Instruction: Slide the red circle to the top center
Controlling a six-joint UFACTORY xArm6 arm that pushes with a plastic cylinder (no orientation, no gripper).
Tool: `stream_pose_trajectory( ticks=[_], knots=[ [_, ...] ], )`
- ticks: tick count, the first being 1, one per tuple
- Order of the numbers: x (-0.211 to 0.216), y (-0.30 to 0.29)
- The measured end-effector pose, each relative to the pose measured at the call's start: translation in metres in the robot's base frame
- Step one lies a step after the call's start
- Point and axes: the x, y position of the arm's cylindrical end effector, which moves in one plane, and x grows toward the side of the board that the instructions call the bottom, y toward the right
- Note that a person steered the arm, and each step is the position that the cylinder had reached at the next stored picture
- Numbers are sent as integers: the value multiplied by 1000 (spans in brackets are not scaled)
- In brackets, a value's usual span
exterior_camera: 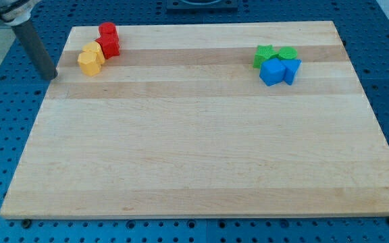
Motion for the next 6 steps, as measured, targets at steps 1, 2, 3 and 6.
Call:
stream_pose_trajectory(
  ticks=[1,2,3,6],
  knots=[
    [-70,14],
    [-104,39],
    [-107,87],
    [-90,191]
  ],
)
